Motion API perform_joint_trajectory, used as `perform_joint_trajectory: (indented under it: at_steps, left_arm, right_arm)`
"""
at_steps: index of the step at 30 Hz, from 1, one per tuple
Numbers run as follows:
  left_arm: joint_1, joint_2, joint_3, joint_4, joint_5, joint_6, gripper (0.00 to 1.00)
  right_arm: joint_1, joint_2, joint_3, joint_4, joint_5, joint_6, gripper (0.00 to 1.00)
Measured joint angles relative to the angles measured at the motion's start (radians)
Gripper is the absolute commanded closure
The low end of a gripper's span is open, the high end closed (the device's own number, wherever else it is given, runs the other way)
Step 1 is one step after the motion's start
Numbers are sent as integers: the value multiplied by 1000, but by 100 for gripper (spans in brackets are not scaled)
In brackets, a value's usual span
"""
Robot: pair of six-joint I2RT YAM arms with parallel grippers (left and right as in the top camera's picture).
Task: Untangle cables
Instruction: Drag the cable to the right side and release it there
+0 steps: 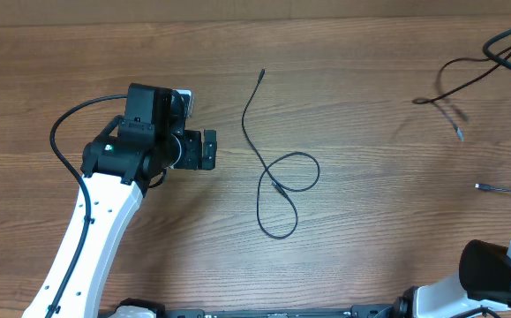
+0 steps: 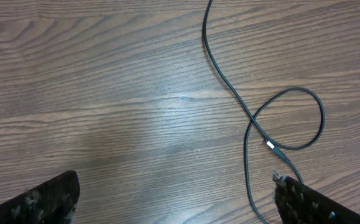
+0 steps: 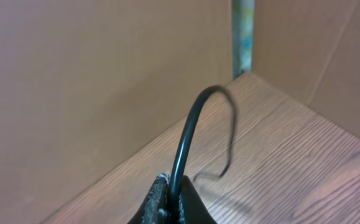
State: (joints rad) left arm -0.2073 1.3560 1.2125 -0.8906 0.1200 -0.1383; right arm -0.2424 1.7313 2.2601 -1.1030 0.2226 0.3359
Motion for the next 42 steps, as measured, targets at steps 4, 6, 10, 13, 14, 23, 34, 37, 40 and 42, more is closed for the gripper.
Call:
perform_joint_trajectory:
  at_steps: [4,6,10,13,14,23,34,37,40,42]
  left_arm:
    - [0,0,0,0,0,0,0]
    - [0,0,0,0,0,0,0]
    - [0,0,0,0,0,0,0]
    - [0,0,0,0,0,0,0]
    - [0,0,0,0,0,0,0]
    - [0,0,0,0,0,0,0]
    - [0,0,0,0,0,0,0]
    - [0,0,0,0,0,0,0]
    - [0,0,0,0,0,0,0]
    - [0,0,0,0,0,0,0]
  right_arm:
    - [0,0,0,-26,-58,2,96]
    - [0,0,0,-34,-104,4,96]
    - [0,0,0,-40,-186,4,96]
    - [0,0,0,-43,-208,8,96]
    - [0,0,0,-43,-212,12,96]
    - [-41,0,0,-42,-71,109,96]
    - [-303,186,1,-78,100,136,96]
    - [-377,293,1,-76,100,136,96]
    - [-460,389,1,-77,99,140,96]
    - [-507,422,1,-82,95,144,96]
